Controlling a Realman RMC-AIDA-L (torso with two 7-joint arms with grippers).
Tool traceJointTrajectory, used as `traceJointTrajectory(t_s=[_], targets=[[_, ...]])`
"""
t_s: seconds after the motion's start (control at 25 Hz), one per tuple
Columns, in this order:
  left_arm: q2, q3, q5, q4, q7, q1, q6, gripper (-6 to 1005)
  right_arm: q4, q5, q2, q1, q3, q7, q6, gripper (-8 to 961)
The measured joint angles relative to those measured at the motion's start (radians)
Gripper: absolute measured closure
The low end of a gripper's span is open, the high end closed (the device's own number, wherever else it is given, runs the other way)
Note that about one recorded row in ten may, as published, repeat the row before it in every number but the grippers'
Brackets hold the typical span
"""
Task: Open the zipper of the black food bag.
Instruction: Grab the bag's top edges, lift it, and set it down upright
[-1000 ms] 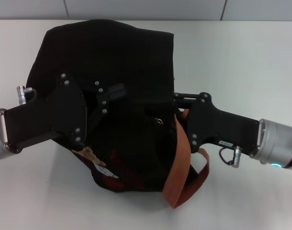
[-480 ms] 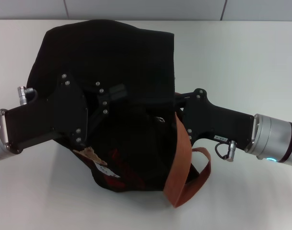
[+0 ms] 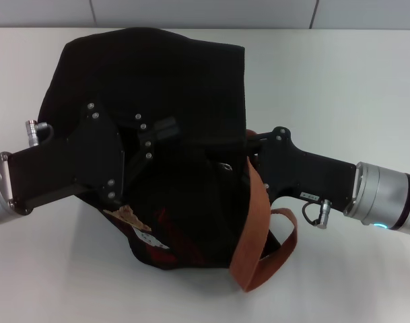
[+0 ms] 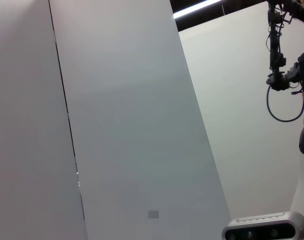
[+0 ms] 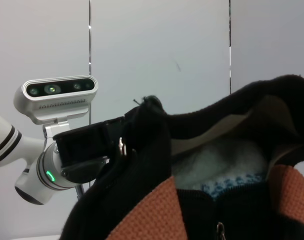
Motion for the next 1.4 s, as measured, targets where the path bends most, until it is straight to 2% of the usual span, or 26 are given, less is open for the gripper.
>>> traceJointTrajectory(t_s=[0.44,1.4], targets=[[0.0,0.0,-0.003,0.0,0.0,0.0,-0.001,977,0.003,-0.003,0.002,0.013,-0.003,-0.01,-0.01,955],[0.0,0.0,-0.005,0.0,0.011,0.006,-0.002,975,0.0,-0.001,0.001,-0.003,-0.003,-0.012,0.013,954]])
